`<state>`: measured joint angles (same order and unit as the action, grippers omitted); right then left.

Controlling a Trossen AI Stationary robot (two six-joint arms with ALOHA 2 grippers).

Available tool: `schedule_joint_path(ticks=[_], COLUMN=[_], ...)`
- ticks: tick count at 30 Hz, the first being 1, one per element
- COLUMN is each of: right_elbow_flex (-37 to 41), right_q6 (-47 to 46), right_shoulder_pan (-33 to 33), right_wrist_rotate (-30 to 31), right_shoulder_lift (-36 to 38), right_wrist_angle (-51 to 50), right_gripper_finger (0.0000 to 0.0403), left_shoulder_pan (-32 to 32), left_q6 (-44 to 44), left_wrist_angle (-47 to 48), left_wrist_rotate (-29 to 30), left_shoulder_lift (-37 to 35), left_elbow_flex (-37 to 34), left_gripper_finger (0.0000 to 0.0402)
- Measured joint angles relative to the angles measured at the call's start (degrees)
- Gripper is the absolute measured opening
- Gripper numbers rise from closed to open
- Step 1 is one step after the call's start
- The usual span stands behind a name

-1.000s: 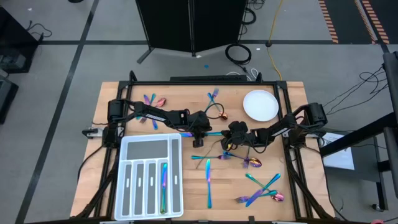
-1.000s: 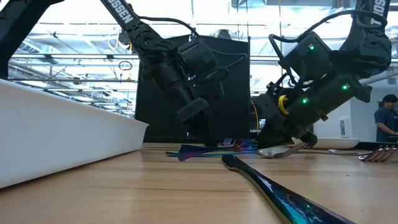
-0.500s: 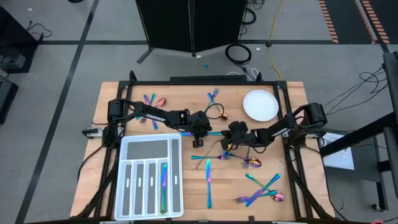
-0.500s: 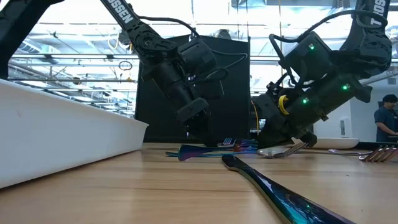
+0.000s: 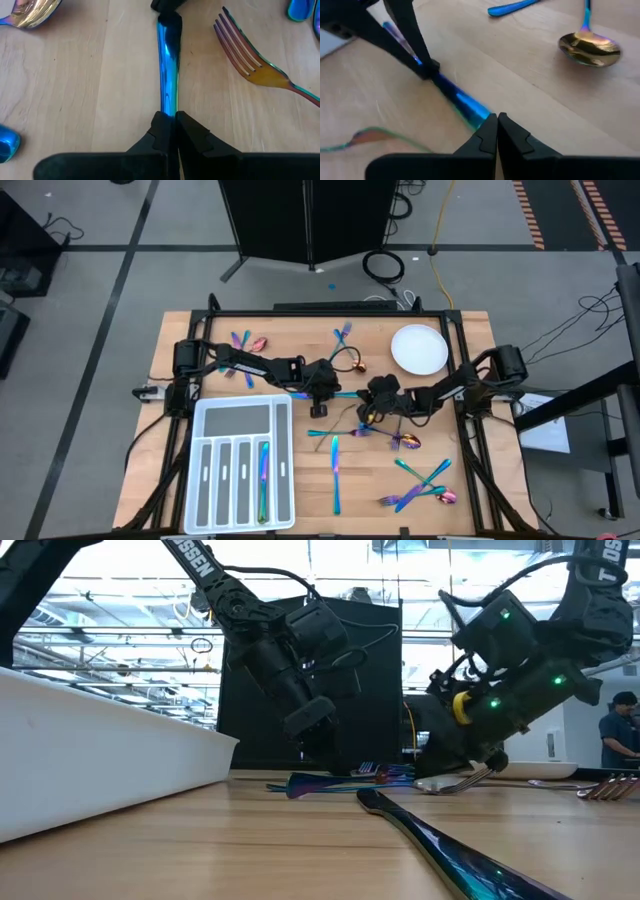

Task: Sort silverware
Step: Put the top right iridescent knife into the cutlery tray

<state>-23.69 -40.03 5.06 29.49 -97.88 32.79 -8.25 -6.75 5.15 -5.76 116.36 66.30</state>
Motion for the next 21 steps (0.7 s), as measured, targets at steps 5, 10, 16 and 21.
schedule_joint_path(ticks=[5,10,16,21], right_elbow_flex=[-0.1,-0.1,-1.0,-4.0], right_q6=[2.6,3.2,11.0,17.9], right_shoulder_pan=[0.4,0.3,0.3,-1.0], right_wrist_rotate=[0.9,1.2,-2.9,-5.8], right_shoulder_lift=[4.4,5.4,5.1,5.1], right_wrist_angle=[1.0,1.4,1.3,1.5], right_gripper_finger=[0.0001,0.0001,0.0013,0.0058], left_shoulder_pan=[0.0,0.0,0.0,0.0], left_q6=[0.2,-0.5,-1.1,-1.1], left_wrist_angle=[0.8,2.2,2.2,2.3], left_wrist_rotate=[0.0,0.2,0.2,0.2], left_shoulder_lift=[-0.3,-0.4,-0.4,-0.9], left_elbow_flex=[0.8,2.0,2.1,2.1], left_gripper_finger=[0.0019,0.0019,0.0019,0.0019])
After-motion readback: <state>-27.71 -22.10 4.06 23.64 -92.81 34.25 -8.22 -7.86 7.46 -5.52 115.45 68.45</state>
